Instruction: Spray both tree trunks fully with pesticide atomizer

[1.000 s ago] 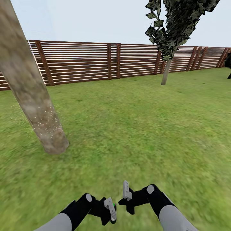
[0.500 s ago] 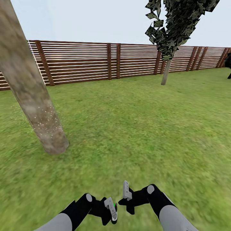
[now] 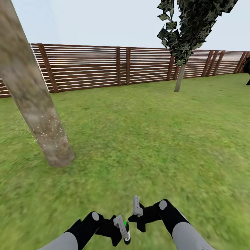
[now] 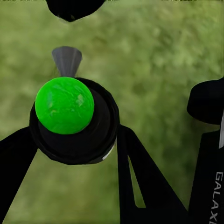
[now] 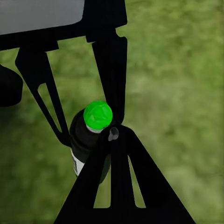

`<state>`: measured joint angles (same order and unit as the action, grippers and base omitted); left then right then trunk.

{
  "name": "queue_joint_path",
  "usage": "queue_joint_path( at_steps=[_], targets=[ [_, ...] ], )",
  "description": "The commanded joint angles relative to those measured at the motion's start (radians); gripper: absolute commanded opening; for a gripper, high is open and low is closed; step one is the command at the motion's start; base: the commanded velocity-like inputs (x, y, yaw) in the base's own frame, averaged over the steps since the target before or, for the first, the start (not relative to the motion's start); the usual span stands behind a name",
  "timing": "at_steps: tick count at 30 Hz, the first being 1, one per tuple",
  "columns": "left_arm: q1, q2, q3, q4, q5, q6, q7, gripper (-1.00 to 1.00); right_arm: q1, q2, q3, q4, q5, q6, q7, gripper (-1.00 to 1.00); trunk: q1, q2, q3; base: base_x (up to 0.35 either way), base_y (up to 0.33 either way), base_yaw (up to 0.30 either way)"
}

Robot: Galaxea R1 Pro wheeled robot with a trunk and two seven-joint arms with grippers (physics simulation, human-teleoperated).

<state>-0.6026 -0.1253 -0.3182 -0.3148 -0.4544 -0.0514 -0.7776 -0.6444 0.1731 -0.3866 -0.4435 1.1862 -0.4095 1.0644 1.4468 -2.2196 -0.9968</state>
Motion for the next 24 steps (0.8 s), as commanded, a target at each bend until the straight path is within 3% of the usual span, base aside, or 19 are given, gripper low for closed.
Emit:
queue_joint_path(
  at_steps=[1,4,8,20,22,24],
  targets=[
    [0.000,0.000,0.002,-0.001,-0.009,-0.005,-0.002,-1.00,-0.001,0.001,-0.009,-0.001,0.007,-0.003,0.005,-1.00,0.000,0.000,-0.001,0.000,0.000,0.000],
    [0.000,-0.002,0.002,-0.001,-0.007,-0.003,-0.002,-1.00,-0.001,0.001,-0.009,-0.001,0.007,-0.003,0.005,-1.00,0.000,0.000,-0.001,0.000,0.000,0.000],
    [0.000,-0.001,0.002,-0.001,0.056,-0.006,-0.002,-1.00,-0.001,0.001,-0.009,-0.001,0.007,-0.003,0.005,-1.00,0.000,0.000,-0.001,0.000,0.000,0.000],
    [0.000,0.004,0.003,-0.001,0.065,-0.005,-0.002,-1.00,-0.001,0.001,-0.009,-0.001,0.007,-0.003,0.005,-1.00,0.000,0.000,-0.001,0.000,0.000,0.000],
    [0.000,0.016,0.002,0.000,0.064,-0.007,-0.003,-1.00,-0.001,0.001,-0.009,-0.001,0.007,-0.003,0.005,-1.00,0.000,0.000,-0.001,0.000,0.000,0.000],
    [0.005,0.067,-0.001,0.001,0.063,-0.008,-0.003,-1.00,-0.001,0.001,-0.008,-0.001,0.007,-0.003,0.005,-1.00,0.000,0.000,-0.001,0.000,0.000,0.000]
  ],
)
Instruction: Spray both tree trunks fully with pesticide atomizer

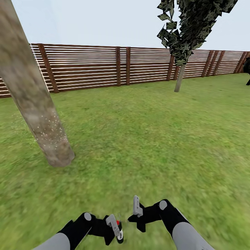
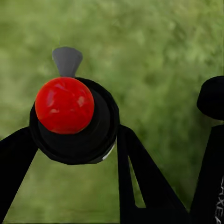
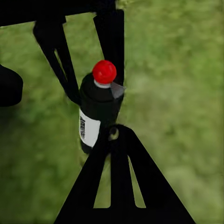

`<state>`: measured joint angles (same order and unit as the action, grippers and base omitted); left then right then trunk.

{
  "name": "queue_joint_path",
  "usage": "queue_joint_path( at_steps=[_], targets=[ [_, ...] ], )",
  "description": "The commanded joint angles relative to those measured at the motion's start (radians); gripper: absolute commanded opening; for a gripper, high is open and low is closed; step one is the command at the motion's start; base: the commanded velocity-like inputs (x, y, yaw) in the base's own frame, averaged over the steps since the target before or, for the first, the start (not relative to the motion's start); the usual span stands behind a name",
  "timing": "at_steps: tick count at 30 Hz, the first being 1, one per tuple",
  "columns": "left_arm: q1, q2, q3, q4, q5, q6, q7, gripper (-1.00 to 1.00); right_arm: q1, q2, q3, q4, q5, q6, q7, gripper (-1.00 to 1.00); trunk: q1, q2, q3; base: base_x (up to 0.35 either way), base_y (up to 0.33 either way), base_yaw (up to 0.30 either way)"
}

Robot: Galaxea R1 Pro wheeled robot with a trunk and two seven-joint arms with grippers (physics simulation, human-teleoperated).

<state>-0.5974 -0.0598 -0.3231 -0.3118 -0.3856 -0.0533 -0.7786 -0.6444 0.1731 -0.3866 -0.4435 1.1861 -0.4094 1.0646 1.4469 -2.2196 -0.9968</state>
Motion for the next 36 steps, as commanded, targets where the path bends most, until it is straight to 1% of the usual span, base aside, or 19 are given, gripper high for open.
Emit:
queue_joint_path(
  at_steps=[1,6,10,11,13,15,17,19,20,22,23,24,25,26,27,28,29,32,36],
  targets=[
    [0.002,0.031,0.003,-0.001,-0.006,-0.008,-0.002,-1.00,0.000,0.001,-0.009,-0.001,0.007,-0.003,0.005,-1.00,0.000,0.000,-0.001,0.000,0.000,0.000],
    [0.010,0.167,0.000,0.001,-0.008,-0.049,-0.001,-1.00,0.000,0.001,-0.009,0.003,0.007,-0.003,0.004,-1.00,0.000,0.000,-0.001,0.000,0.000,0.000],
    [0.027,0.274,-0.001,0.081,-0.013,-0.082,0.002,-1.00,0.000,0.001,-0.010,0.005,0.009,-0.002,0.003,-1.00,0.000,0.000,-0.001,0.000,0.000,0.000],
    [0.038,0.295,0.001,0.097,-0.013,-0.083,0.006,-1.00,0.000,0.001,-0.012,0.005,0.009,-0.002,0.003,1.00,0.000,0.000,-0.001,0.000,0.000,0.000],
    [0.049,0.328,0.012,0.110,0.004,-0.082,0.043,-1.00,0.000,0.001,-0.014,0.005,0.011,-0.002,-0.005,1.00,0.000,0.000,-0.001,0.000,0.000,0.000],
    [0.062,0.335,0.063,0.123,0.109,-0.084,0.165,-1.00,0.003,0.001,-0.015,0.005,0.012,-0.003,-0.083,1.00,0.000,0.000,-0.001,0.000,0.000,0.000],
    [0.078,0.330,0.083,0.150,0.236,-0.130,0.300,-1.00,0.012,-0.011,-0.015,0.032,0.012,-0.002,-0.265,1.00,0.000,0.000,-0.001,0.000,0.000,0.000],
    [0.093,0.332,0.090,0.212,0.365,-0.231,0.401,-1.00,0.023,-0.078,-0.015,0.131,0.012,-0.003,-0.482,1.00,0.000,0.000,-0.001,0.000,0.000,0.000],
    [0.100,0.332,0.091,0.251,0.449,-0.280,0.466,-1.00,0.026,-0.111,-0.015,0.189,0.012,-0.002,-0.625,1.00,0.000,0.000,-0.001,0.000,0.000,0.000],
    [0.114,0.330,0.091,0.288,0.532,-0.308,0.548,-1.00,0.054,-0.137,-0.016,0.268,0.009,-0.003,-0.836,1.00,0.000,0.000,-0.001,0.000,0.000,0.000],
    [0.128,0.330,0.092,0.299,0.577,-0.316,0.585,-1.00,0.085,-0.139,-0.017,0.318,-0.010,-0.003,-1.006,1.00,0.000,0.000,-0.001,0.000,0.000,0.000],
    [0.140,0.329,0.092,0.303,0.611,-0.318,0.603,-1.00,0.106,-0.139,-0.018,0.351,-0.039,-0.003,-1.119,1.00,0.000,0.000,-0.001,0.000,0.000,0.000],
    [0.151,0.329,0.091,0.305,0.656,-0.320,0.615,-1.00,0.126,-0.140,-0.018,0.381,-0.107,-0.007,-1.226,1.00,0.000,0.000,-0.001,0.000,0.000,0.000],
    [0.157,0.329,0.091,0.306,0.702,-0.321,0.627,-1.00,0.145,-0.140,-0.018,0.397,-0.202,-0.021,-1.294,1.00,0.000,0.000,-0.001,0.000,0.000,0.000],
    [0.161,0.328,0.091,0.307,0.755,-0.322,0.636,-1.00,0.162,-0.144,-0.018,0.405,-0.348,-0.055,-1.336,1.00,0.000,0.000,-0.001,0.000,0.000,0.000],
    [0.162,0.328,0.091,0.307,0.784,-0.322,0.639,-1.00,0.170,-0.148,-0.018,0.409,-0.472,-0.077,-1.353,1.00,0.000,0.000,-0.001,0.000,0.000,0.000],
    [0.163,0.327,0.091,0.307,0.795,-0.322,0.641,-1.00,0.173,-0.154,-0.017,0.410,-0.530,-0.086,-1.358,1.00,0.000,0.000,-0.001,0.000,0.000,0.000],
    [0.164,0.314,0.091,0.307,0.806,-0.322,0.642,-1.00,0.184,-0.195,-0.016,0.413,-0.584,-0.095,-1.363,1.00,0.000,0.000,-0.001,0.000,0.000,0.000],
    [0.165,0.307,0.091,0.307,0.809,-0.323,0.642,-1.00,0.192,-0.197,-0.015,0.414,-0.591,-0.095,-1.364,1.00,0.000,0.000,-0.001,0.000,0.000,0.000]
  ],
)
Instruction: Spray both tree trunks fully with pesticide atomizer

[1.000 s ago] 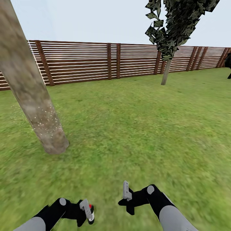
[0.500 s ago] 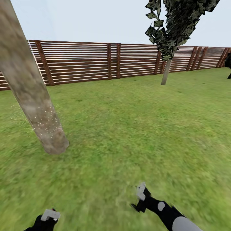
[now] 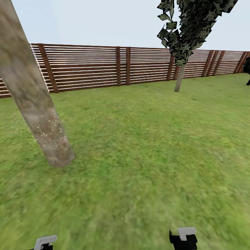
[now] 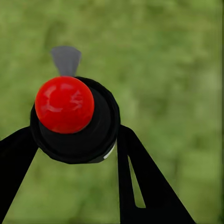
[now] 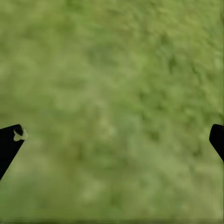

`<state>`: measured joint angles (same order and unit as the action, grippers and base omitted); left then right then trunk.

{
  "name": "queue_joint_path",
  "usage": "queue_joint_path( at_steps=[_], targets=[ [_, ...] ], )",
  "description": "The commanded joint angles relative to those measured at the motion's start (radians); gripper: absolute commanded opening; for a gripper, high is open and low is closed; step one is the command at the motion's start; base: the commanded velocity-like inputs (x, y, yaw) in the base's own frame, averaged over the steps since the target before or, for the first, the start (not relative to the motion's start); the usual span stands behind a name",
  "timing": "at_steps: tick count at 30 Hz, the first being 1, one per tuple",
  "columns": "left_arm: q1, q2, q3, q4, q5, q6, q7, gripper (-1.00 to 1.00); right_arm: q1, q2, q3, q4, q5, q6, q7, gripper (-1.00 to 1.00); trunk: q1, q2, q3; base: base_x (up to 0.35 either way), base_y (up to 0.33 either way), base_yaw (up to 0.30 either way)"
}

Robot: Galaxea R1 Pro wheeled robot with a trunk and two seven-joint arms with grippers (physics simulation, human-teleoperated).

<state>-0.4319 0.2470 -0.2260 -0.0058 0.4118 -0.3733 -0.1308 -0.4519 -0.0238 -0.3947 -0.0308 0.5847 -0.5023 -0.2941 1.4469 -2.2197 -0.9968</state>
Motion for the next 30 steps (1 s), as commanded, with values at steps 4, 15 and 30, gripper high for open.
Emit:
queue_joint_path(
  at_steps=[4,15,30],
  targets=[
    [-0.001,0.001,-0.006,0.001,0.012,-0.003,-0.006,-1.00,-0.001,-0.016,-0.005,0.000,0.013,-0.003,-0.009,1.00,0.000,0.000,-0.001,0.000,0.000,0.000],
    [-0.001,0.003,-0.006,0.001,0.012,-0.003,-0.006,-1.00,0.095,-0.016,-0.006,0.005,0.007,0.002,-0.005,1.00,0.000,0.000,-0.001,0.000,0.000,0.000],
    [-0.001,0.003,-0.006,0.001,0.016,-0.003,-0.006,-1.00,0.097,-0.016,-0.006,0.005,0.007,0.002,-0.005,1.00,0.000,0.000,-0.001,0.000,0.000,0.000]
  ],
)
